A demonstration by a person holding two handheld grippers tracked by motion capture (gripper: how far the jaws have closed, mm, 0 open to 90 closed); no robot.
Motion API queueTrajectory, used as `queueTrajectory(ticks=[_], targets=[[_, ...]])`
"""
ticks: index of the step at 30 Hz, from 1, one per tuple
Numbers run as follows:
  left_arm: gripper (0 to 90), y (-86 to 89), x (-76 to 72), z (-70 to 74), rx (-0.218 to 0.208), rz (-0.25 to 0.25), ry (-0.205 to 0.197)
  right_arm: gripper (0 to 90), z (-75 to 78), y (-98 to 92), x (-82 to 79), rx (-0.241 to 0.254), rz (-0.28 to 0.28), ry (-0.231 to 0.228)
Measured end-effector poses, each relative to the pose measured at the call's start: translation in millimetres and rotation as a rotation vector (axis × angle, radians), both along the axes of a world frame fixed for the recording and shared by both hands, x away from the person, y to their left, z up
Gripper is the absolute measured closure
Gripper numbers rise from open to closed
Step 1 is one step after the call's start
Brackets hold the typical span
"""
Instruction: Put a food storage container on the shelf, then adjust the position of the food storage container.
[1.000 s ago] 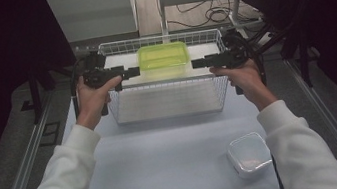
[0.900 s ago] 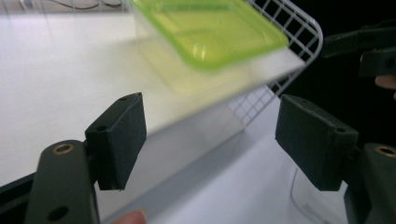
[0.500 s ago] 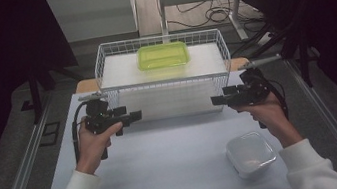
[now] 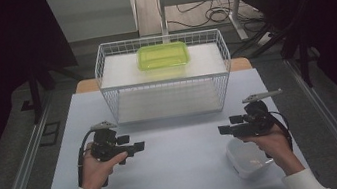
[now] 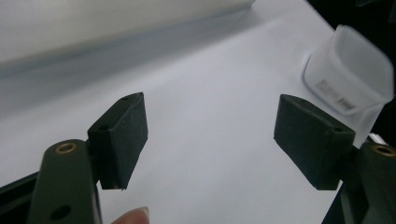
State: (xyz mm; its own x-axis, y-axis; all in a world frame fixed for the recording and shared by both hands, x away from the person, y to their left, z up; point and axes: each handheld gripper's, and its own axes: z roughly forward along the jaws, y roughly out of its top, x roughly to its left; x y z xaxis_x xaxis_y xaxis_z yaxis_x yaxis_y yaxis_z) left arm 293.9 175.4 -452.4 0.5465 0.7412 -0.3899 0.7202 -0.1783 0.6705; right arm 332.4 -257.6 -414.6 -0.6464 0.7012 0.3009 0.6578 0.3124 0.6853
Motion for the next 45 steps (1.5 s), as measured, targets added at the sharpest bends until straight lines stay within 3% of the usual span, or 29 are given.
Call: queueTrajectory(ticks=[9, 26, 38, 41, 45], targets=[[25.4, 4.9, -1.1, -8.5, -0.003, 0.018, 0.027, 29.2, -11.4, -9.1, -4.7, -0.024, -0.013, 0.015], [24.1, 0.5, -4.8, -7.4, -0.01, 0.018, 0.03, 30.3, -5.1, -24.2, -18.3, -0.079, -0.042, -0.008], [23.1, -1.5, -8.9, -8.4, 0.002, 0.016, 0.035, 32.8, -5.5, -67.3, -46.6, -0.101, -0.143, -0.003], [23.1, -2.1, -10.2, -8.8, 0.002, 0.009, 0.035, 36.9, -8.0, -82.5, -55.3, -0.127, -0.2, 0.004], [23.0, -2.2, -10.3, -9.0, 0.001, 0.007, 0.038, 48.6, -13.7, -98.1, -66.5, -0.177, -0.229, 0.027]])
